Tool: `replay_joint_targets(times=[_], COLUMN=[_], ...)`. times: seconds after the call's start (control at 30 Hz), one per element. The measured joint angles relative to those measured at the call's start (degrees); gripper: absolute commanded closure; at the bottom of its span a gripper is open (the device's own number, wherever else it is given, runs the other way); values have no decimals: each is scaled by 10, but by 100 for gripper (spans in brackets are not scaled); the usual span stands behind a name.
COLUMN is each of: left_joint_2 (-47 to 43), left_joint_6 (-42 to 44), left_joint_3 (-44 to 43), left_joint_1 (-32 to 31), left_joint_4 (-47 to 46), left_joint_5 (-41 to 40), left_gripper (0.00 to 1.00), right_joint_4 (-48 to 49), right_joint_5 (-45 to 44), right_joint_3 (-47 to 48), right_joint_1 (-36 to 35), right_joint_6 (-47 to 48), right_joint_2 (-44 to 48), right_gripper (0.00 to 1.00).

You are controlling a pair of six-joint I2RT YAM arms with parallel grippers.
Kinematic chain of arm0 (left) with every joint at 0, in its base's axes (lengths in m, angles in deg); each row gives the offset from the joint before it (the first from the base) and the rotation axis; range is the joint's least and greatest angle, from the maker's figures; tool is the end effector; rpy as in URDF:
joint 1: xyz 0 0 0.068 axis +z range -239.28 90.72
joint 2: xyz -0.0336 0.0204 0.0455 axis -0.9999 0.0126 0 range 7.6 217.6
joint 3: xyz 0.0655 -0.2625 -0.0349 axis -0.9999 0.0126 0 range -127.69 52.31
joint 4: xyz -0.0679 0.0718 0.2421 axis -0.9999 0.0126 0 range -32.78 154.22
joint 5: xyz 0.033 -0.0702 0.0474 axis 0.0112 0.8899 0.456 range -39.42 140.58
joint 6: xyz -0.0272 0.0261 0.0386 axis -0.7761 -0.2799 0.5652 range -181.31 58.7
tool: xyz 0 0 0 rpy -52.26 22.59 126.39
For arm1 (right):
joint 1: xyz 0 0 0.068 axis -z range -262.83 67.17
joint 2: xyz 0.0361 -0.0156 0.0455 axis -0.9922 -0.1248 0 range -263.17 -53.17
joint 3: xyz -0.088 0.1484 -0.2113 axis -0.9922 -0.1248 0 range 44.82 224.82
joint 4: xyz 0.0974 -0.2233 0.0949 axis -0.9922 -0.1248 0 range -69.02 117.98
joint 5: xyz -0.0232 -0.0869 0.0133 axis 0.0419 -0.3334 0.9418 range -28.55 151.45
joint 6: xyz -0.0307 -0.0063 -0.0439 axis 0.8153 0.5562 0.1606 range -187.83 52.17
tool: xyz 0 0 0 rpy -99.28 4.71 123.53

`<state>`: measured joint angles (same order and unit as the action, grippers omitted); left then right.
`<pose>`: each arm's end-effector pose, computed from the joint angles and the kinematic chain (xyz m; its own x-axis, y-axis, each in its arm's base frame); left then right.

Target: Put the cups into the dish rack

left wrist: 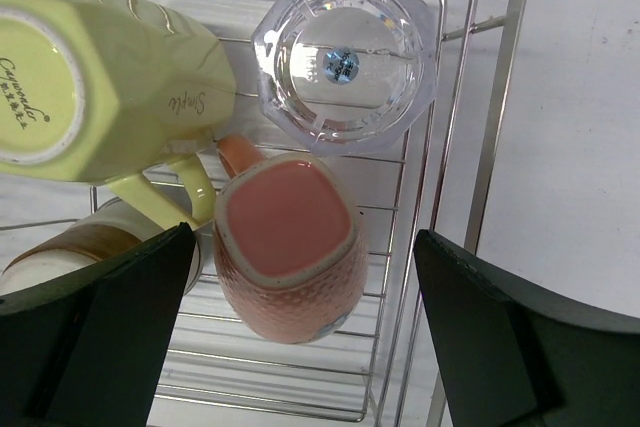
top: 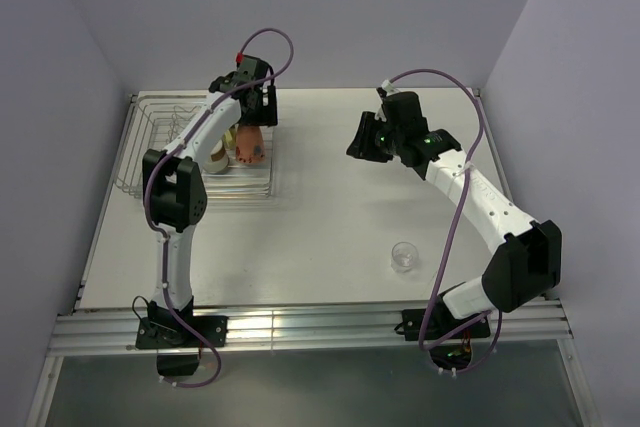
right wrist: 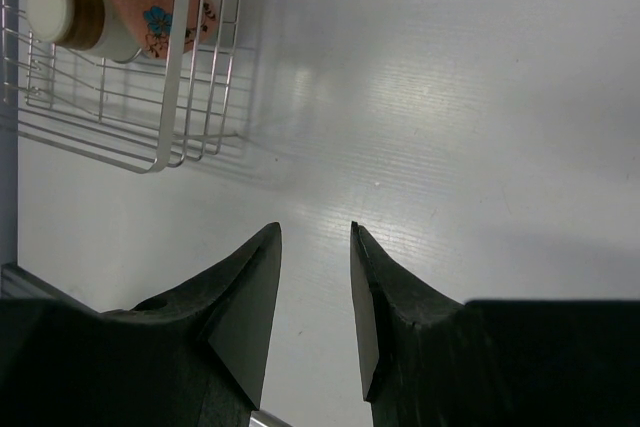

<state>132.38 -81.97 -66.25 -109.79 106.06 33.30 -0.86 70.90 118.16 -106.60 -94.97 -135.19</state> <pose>0.4556 -0.1592 0.2748 -0.7802 -0.0678 -0.6218 -0.1069 0.9939 0.0257 0.2915 0.1348 0.3307 -0.7318 0.1694 -0.6601 -0.2056 0.8686 0.4509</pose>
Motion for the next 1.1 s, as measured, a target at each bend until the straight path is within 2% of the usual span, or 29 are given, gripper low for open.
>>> replay_joint_targets(times=[0.47, 1.1], left_joint_2=[19, 32], left_joint_6=[0, 0], left_joint_3=[-14, -12], left_joint_1=[0, 0], left_joint_4=[-11, -26], left_joint_5=[-2, -14], left_gripper=[4, 19], right_joint_4=[0, 2], right_joint_5=[0, 0], right_joint_3=[0, -7], right_joint_1=[0, 0], right_joint_6=[0, 7], right_joint_2=[0, 0], right_gripper=[59, 60])
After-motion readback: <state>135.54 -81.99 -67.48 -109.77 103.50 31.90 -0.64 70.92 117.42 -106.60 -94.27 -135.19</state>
